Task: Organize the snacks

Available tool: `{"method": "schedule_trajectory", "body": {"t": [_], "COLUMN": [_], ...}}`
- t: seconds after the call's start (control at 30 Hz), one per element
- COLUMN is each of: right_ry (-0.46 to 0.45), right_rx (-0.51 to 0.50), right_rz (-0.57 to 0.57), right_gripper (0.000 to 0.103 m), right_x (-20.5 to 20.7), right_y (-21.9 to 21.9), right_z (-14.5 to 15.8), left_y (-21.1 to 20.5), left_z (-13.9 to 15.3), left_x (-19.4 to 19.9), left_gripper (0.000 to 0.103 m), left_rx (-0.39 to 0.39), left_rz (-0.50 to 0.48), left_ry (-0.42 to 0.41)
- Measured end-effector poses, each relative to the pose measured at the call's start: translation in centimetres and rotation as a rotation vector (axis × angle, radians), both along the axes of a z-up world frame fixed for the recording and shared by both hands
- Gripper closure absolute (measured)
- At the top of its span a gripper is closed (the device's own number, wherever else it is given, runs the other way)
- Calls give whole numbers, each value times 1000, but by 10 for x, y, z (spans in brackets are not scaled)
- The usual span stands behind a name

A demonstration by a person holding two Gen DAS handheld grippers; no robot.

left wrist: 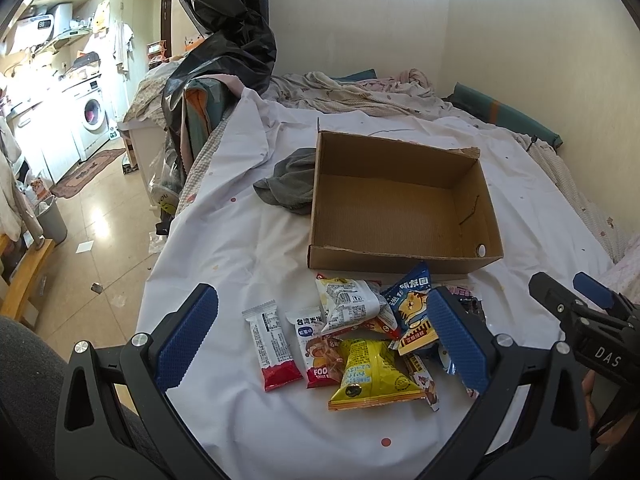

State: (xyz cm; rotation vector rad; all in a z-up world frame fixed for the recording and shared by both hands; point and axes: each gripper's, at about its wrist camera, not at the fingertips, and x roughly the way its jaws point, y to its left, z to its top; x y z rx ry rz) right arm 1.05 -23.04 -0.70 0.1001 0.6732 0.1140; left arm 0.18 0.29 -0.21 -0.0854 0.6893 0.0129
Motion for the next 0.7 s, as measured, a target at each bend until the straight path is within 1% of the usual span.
{"method": "schedule_trajectory", "body": {"t": [0.7], "right_ry": [4], "right_rx": [29], "right_rz": [2], "right_gripper": [0], "right_x": [2], "right_y": [-4], "right_z": [1], "left_y": [3], "left_z": [0], "left_x": [1], "left_gripper": [0], "left_rx": [-1], "left_rz": [4], "left_ry": [11]}}
